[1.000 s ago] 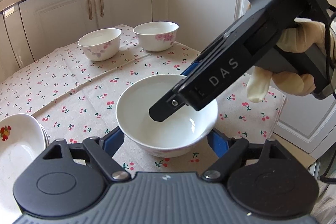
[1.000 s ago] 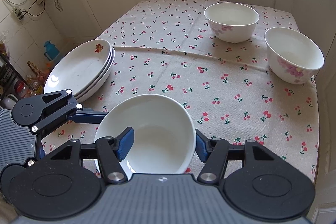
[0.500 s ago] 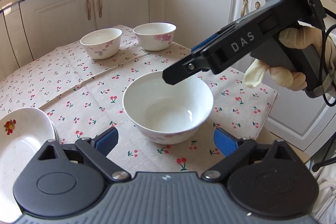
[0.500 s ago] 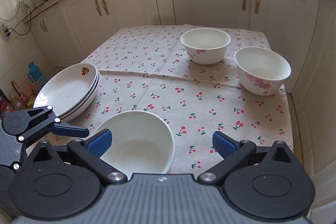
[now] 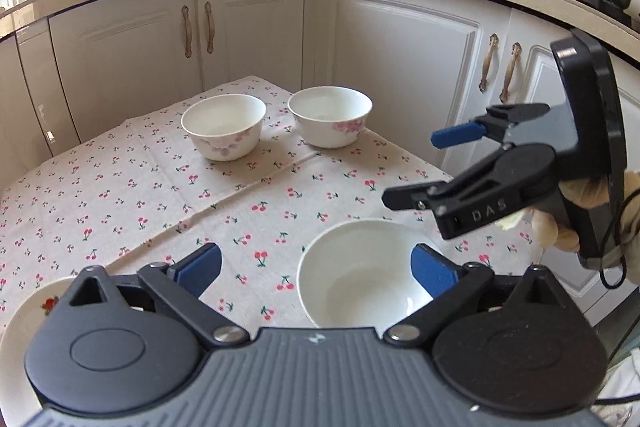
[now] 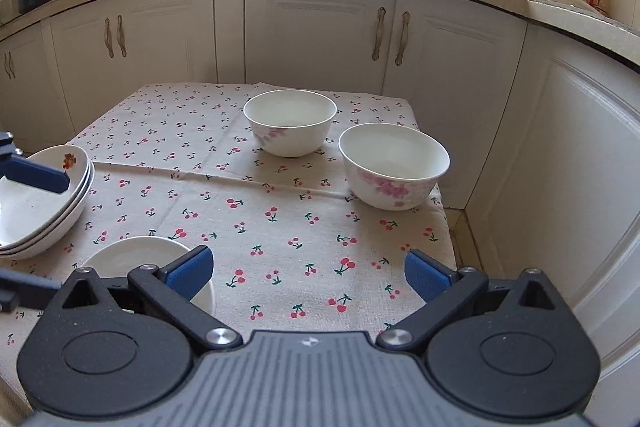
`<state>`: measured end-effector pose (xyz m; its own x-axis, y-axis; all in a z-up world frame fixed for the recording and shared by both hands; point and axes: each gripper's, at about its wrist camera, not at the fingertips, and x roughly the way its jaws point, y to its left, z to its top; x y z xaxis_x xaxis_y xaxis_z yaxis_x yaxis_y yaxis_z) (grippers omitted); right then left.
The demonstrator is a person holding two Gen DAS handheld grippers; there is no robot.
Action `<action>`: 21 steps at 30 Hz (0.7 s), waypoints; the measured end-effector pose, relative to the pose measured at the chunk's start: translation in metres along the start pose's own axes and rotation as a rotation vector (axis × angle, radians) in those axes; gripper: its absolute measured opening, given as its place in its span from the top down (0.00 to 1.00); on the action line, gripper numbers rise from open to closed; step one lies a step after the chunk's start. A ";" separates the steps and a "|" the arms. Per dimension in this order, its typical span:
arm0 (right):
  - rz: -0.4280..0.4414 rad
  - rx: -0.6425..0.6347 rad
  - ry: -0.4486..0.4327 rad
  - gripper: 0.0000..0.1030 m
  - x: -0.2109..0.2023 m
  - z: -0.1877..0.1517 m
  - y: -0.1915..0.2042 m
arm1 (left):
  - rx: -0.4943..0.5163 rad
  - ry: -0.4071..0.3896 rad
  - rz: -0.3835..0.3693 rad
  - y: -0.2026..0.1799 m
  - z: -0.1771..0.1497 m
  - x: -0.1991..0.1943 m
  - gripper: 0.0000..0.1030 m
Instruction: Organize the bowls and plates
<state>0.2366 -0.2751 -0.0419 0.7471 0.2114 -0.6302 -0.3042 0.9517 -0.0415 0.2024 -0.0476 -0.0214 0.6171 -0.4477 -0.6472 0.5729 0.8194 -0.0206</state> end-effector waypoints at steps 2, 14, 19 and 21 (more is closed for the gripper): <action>-0.003 0.012 0.005 0.00 0.004 0.000 -0.004 | 0.004 -0.001 0.001 0.003 0.012 0.005 0.03; -0.036 0.039 0.006 0.00 0.022 0.001 -0.020 | 0.082 0.004 -0.025 -0.005 0.068 0.045 0.03; -0.039 0.055 -0.001 0.00 0.028 0.002 -0.029 | 0.080 0.022 -0.036 -0.003 0.086 0.069 0.03; -0.050 0.047 0.000 0.00 0.031 0.002 -0.031 | 0.080 0.025 -0.034 -0.003 0.093 0.078 0.03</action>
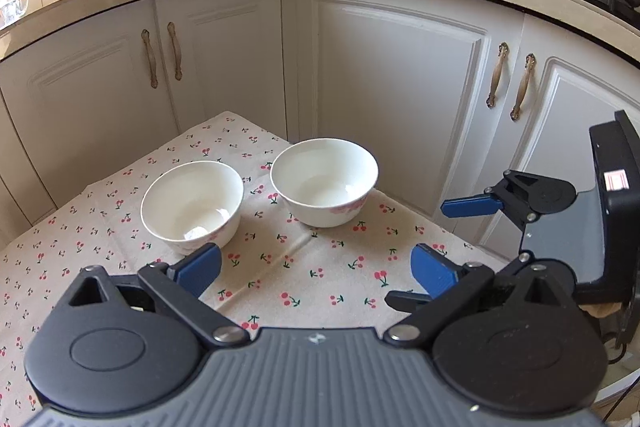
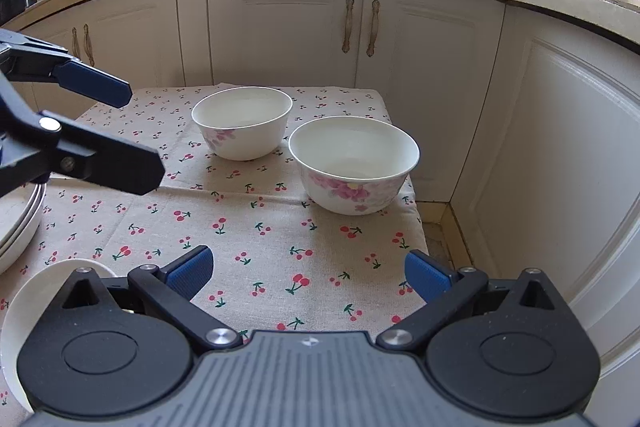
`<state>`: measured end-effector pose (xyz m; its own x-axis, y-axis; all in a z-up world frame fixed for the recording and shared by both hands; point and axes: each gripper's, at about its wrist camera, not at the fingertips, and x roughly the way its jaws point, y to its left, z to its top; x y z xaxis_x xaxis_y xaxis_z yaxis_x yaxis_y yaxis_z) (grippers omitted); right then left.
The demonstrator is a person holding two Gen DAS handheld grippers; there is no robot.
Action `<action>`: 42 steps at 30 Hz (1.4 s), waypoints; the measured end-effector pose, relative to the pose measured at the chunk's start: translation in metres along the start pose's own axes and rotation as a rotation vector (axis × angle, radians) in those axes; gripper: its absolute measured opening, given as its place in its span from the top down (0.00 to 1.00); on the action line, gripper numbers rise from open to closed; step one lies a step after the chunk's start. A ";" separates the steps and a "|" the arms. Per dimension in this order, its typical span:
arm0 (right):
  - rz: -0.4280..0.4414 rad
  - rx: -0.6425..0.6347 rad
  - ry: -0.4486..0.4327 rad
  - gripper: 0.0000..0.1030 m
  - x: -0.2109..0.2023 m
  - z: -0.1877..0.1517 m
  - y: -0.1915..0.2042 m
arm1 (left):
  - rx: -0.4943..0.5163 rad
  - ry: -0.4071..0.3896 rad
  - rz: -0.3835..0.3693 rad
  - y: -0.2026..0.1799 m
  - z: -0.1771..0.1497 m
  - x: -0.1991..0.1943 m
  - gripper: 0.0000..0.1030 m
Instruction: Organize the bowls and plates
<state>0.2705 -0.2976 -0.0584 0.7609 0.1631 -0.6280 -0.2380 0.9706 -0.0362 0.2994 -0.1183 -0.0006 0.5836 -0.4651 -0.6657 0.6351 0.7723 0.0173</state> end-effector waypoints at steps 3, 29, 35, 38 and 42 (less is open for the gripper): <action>-0.015 -0.025 -0.003 0.00 0.005 0.000 -0.004 | 0.008 -0.002 0.011 0.002 0.013 0.014 0.03; 0.021 -0.079 -0.070 0.01 0.067 0.024 -0.040 | 0.050 0.127 -0.044 0.010 0.073 0.154 0.13; 0.030 -0.115 -0.077 0.08 0.072 0.026 -0.039 | 0.045 0.157 -0.061 0.009 0.073 0.167 0.21; 0.032 -0.120 -0.079 0.13 0.074 0.028 -0.038 | 0.046 0.165 -0.065 0.010 0.073 0.171 0.23; 0.034 -0.116 -0.094 0.14 0.071 0.028 -0.039 | 0.044 0.172 -0.078 0.012 0.073 0.173 0.26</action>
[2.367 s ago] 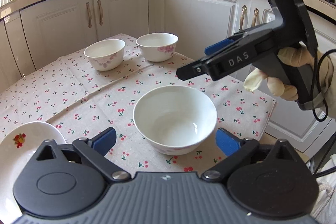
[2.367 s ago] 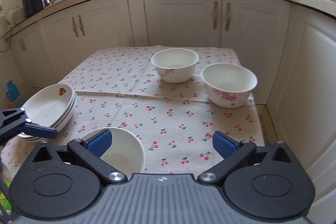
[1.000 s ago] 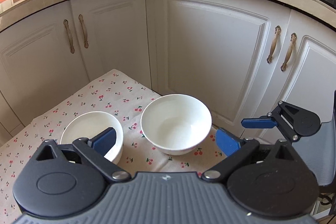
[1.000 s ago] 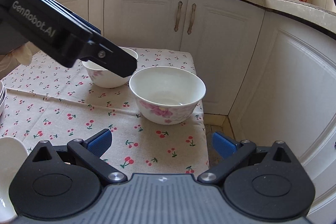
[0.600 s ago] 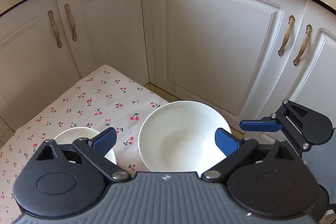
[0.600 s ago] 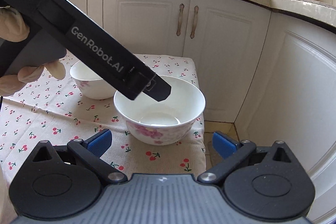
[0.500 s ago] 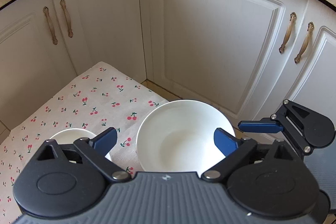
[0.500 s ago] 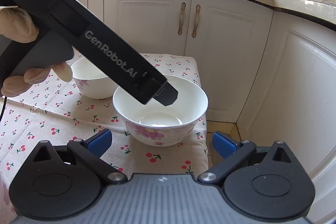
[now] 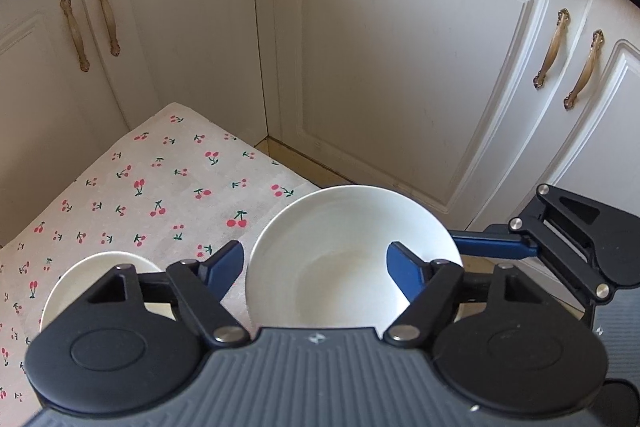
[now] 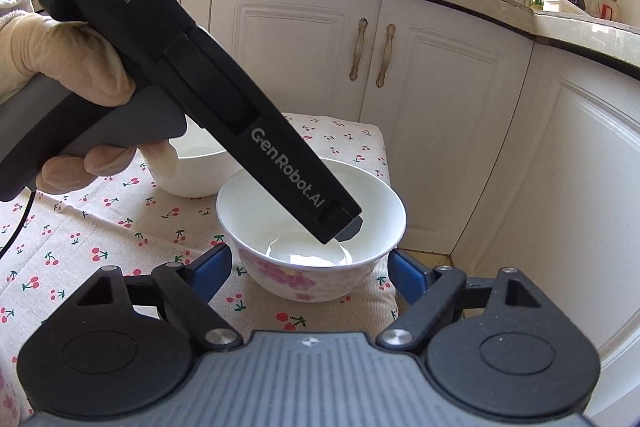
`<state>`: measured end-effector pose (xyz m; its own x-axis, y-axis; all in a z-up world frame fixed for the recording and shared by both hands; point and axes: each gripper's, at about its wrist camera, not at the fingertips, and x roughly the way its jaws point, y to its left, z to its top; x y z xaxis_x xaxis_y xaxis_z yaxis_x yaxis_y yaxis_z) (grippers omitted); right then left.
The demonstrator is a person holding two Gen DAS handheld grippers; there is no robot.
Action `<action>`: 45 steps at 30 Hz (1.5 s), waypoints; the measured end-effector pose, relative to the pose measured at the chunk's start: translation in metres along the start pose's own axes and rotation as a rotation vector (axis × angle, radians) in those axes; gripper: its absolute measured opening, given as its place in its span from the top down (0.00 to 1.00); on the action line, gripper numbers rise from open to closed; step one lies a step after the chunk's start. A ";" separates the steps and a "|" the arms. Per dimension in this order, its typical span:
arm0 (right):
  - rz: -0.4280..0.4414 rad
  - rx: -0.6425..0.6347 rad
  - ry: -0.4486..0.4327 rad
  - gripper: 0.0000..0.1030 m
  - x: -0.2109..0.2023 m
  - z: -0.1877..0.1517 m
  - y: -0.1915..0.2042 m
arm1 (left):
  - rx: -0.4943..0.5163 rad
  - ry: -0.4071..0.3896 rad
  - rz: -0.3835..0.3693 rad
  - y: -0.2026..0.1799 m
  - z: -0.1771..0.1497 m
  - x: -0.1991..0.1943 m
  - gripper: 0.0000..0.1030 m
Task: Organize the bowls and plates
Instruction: 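Lift the white bowl with the left gripper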
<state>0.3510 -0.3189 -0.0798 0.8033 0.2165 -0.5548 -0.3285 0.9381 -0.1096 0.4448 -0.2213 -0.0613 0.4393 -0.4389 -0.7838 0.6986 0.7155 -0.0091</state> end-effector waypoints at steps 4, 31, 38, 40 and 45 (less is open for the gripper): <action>-0.006 -0.003 0.001 0.16 0.000 0.001 0.000 | -0.003 0.007 -0.006 0.001 0.001 0.002 0.27; -0.004 -0.026 -0.014 0.15 0.000 -0.006 0.004 | 0.060 0.120 -0.093 0.008 0.009 0.007 0.28; -0.003 -0.031 -0.012 0.14 0.001 -0.006 0.004 | 0.060 0.160 -0.117 0.010 0.013 0.011 0.28; -0.004 -0.032 -0.010 0.13 0.001 -0.006 0.004 | 0.051 0.162 -0.121 0.010 0.012 0.011 0.28; -0.002 -0.027 -0.002 0.13 0.001 -0.004 0.004 | 0.049 0.161 -0.121 0.010 0.011 0.010 0.28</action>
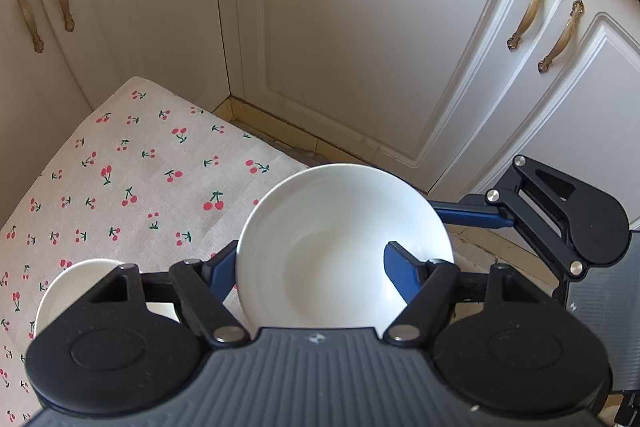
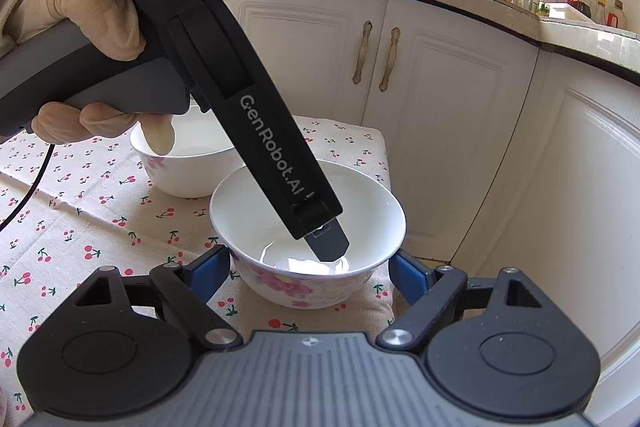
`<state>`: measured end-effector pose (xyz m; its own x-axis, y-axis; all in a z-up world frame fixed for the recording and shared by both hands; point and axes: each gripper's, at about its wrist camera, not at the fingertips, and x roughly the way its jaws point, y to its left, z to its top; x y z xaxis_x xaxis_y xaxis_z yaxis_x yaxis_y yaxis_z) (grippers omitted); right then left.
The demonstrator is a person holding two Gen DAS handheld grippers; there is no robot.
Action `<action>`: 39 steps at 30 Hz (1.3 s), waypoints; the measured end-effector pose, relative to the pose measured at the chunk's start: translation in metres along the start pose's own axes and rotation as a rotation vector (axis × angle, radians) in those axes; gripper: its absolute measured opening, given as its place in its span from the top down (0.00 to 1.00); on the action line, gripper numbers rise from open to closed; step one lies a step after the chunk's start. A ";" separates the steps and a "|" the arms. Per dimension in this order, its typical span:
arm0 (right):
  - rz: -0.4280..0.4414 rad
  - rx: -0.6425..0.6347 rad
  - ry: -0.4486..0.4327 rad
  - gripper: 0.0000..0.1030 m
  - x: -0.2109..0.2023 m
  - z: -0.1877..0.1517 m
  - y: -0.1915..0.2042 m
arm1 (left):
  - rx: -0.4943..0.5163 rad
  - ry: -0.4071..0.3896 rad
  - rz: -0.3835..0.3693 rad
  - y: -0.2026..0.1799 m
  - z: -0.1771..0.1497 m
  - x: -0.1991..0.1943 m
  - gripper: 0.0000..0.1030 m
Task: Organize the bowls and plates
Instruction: 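Lift the white bowl with the left gripper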
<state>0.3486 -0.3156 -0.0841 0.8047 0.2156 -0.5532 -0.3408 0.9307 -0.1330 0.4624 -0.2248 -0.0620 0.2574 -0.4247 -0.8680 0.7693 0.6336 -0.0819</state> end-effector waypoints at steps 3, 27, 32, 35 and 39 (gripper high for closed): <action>0.007 0.007 0.005 0.13 -0.001 0.001 -0.001 | -0.010 -0.001 -0.007 0.000 -0.001 -0.002 0.28; 0.093 -0.013 0.013 0.13 -0.078 0.017 0.042 | -0.053 -0.068 0.020 -0.037 -0.059 -0.090 0.28; 0.112 -0.031 0.011 0.13 -0.097 0.018 0.060 | -0.068 -0.083 0.032 -0.046 -0.080 -0.112 0.28; 0.123 -0.041 0.009 0.13 -0.110 0.018 0.071 | -0.074 -0.095 0.039 -0.053 -0.093 -0.125 0.28; 0.137 -0.051 0.002 0.13 -0.126 0.019 0.085 | -0.086 -0.111 0.047 -0.059 -0.109 -0.141 0.28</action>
<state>0.2276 -0.2583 -0.0097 0.7480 0.3394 -0.5703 -0.4721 0.8761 -0.0978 0.3169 -0.1315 0.0122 0.3587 -0.4594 -0.8126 0.7032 0.7055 -0.0885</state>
